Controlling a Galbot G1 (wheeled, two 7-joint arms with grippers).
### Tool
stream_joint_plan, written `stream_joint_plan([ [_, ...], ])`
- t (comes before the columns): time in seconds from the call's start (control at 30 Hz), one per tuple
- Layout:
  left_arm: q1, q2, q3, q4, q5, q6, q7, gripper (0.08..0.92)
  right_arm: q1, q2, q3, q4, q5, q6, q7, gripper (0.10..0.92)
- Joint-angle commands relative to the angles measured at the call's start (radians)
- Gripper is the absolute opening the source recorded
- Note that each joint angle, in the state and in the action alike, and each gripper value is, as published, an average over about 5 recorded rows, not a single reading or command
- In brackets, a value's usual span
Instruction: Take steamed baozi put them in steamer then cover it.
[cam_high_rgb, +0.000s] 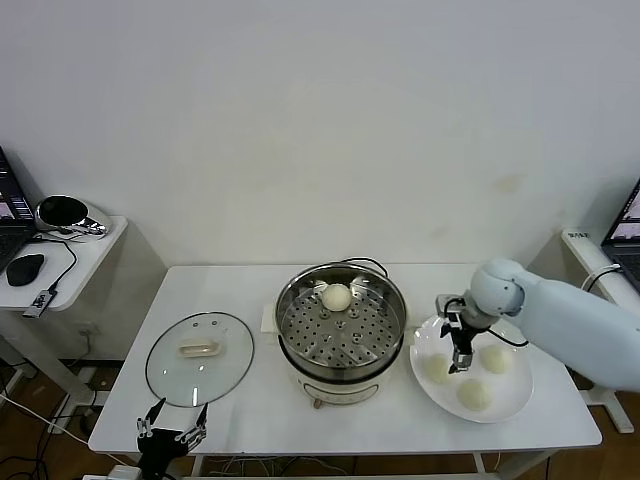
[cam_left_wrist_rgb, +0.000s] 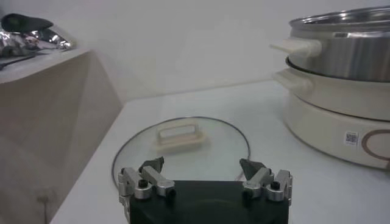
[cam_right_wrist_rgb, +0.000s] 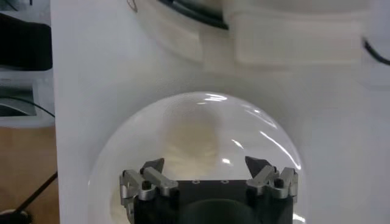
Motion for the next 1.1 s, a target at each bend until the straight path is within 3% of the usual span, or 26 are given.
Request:
stream_joint_plan([
  [0.03,0.000,0.001,-0.001,0.004,0.000,0.000,0.000,0.823,-0.053,0.015,0.020,-0.013,-0.025,0.000,0.012,0.823],
  [0.93,0.001,-0.005,-0.001,0.022,0.010,-0.003,-0.002,0.823,-0.090,0.044,0.045,-0.050,-0.061,0.023,0.037,0.823],
  [1.1,-0.001,-0.005,-0.003,0.023,0.009,-0.003,-0.002,0.823,-0.087,0.038,0.045,-0.051,-0.058,0.020,0.037,0.762],
])
